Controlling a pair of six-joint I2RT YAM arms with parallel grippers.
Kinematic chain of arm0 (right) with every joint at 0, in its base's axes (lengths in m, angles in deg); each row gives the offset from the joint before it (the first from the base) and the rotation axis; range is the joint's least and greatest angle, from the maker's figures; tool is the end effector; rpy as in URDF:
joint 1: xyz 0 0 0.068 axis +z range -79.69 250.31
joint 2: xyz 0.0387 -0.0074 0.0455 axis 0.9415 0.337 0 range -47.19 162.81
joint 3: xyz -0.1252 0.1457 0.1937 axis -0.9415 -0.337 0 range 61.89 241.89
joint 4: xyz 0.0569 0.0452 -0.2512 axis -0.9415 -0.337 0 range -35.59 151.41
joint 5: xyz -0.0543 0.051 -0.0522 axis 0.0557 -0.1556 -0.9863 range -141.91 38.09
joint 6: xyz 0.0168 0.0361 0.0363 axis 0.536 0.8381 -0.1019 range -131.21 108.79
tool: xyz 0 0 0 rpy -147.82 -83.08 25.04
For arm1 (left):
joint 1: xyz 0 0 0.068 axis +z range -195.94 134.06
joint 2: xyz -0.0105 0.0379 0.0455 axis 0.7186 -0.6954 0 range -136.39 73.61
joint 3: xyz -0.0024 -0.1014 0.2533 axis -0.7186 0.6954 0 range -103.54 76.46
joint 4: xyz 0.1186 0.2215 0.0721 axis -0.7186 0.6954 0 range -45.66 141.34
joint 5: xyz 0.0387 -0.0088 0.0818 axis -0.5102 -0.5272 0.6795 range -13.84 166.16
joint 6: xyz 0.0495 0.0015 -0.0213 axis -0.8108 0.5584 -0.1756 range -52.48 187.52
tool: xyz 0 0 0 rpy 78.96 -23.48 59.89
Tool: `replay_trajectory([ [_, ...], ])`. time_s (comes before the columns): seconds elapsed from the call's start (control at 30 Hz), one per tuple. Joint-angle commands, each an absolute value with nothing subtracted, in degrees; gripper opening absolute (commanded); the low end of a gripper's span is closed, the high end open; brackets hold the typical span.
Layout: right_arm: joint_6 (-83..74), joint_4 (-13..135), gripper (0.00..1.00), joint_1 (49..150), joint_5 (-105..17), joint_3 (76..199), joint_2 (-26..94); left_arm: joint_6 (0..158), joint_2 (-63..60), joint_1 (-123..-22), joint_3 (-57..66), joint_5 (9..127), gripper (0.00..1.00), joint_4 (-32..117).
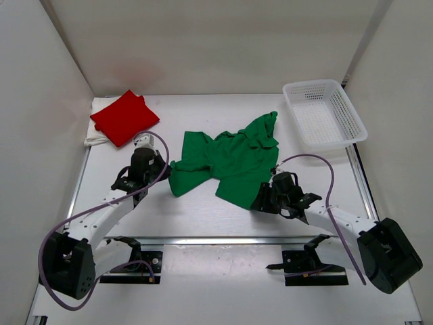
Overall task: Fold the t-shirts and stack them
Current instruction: Flatten out the tshirt
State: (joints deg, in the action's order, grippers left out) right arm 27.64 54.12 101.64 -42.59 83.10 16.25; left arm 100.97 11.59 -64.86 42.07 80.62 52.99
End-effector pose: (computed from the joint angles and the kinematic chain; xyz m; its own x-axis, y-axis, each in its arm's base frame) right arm 0.1633 0.1062 0.1464 -0.8842 0.1864 -0.4284 -0.0620 0.8620 0.5030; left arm 0.2176 -0.0717 0.2214 -0.6125 -0.3710 -0.6981 -0.0883 0.9096 -0.4059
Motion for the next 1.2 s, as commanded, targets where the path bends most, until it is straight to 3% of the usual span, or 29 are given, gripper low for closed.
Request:
replay_trajectory([
  [0.0,29.31,54.99,0.34,100.46,-39.79,83.34,17.58,100.92,13.23,-65.01,42.45,79.05,0.00,51.46],
  [0.2,28.70,54.73,0.26,99.49,-38.46,83.77,18.55,101.54,13.32,-65.10,42.71,78.70,0.00,51.11],
  [0.37,27.82,54.91,0.04,99.75,-39.43,84.65,19.34,101.89,13.58,-65.36,42.37,78.53,0.00,51.02],
  [0.43,27.29,54.73,0.00,100.36,-40.13,85.44,19.08,101.89,13.23,-65.63,42.10,78.53,0.00,51.11],
  [0.6,20.71,43.79,0.00,100.81,-50.73,93.77,11.37,98.91,9.81,-66.59,31.68,77.04,0.00,55.04],
  [0.77,9.91,30.50,0.00,93.01,-58.40,119.22,5.12,93.55,8.57,-65.11,12.44,78.79,0.00,64.20],
  [0.97,-0.29,19.76,0.00,87.89,-64.83,154.58,12.12,95.72,10.76,-54.56,-2.81,74.58,0.00,66.15],
  [1.03,-3.29,16.52,0.00,87.89,-66.66,166.00,17.21,97.92,11.65,-46.95,-6.48,69.50,0.00,65.87],
  [1.1,-6.18,14.49,0.00,93.64,-70.77,182.22,21.25,100.21,12.00,-40.37,-10.44,65.55,0.00,66.14],
  [1.17,-10.47,16.48,0.00,105.29,-81.13,188.44,23.38,98.48,11.30,-39.34,-15.27,67.00,0.00,69.98],
])
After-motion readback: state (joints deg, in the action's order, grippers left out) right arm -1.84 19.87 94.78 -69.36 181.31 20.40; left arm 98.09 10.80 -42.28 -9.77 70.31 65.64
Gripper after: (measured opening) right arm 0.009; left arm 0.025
